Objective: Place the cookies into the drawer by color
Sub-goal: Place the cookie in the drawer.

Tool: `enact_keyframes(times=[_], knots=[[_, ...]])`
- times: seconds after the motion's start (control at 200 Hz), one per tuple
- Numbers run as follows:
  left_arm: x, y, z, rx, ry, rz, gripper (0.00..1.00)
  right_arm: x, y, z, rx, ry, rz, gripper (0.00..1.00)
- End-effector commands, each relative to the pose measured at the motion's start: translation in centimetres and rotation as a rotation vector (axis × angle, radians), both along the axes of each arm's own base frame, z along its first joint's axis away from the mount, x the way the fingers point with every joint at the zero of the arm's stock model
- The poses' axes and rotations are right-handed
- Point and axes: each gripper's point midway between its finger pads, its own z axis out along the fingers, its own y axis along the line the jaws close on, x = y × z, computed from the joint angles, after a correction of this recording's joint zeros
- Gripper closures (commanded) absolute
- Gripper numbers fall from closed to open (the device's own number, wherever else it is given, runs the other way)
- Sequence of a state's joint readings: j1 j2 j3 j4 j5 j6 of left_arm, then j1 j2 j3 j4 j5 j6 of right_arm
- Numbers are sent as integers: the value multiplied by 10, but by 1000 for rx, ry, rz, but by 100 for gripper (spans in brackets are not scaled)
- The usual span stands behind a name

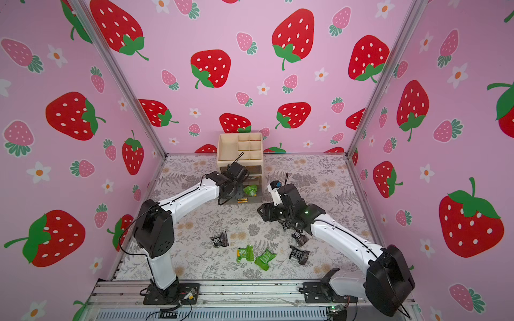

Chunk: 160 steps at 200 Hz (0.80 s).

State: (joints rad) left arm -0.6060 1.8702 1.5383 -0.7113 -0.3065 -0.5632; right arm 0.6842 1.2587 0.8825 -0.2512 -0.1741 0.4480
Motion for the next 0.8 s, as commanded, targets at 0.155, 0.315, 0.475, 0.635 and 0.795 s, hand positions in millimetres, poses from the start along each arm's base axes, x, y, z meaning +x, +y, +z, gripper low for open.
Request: enact_keyframes(times=[0.155, 0.315, 0.475, 0.635, 0.795], knots=[[-14, -17, 66, -71, -118, -85, 48, -3, -3, 9, 24, -3, -8, 31], [-35, -26, 90, -99, -174, -132, 43, -14, -5, 6, 51, 53, -16, 32], [-67, -30, 106, -150, -212, -181, 39, -29, -10, -2, 65, 104, -43, 33], [-108, -35, 113, -261, -230, -248, 34, -50, -20, -18, 7, 179, -81, 34], [-159, -52, 101, -378, -173, -371, 33, -80, -25, -40, -106, 241, -85, 34]])
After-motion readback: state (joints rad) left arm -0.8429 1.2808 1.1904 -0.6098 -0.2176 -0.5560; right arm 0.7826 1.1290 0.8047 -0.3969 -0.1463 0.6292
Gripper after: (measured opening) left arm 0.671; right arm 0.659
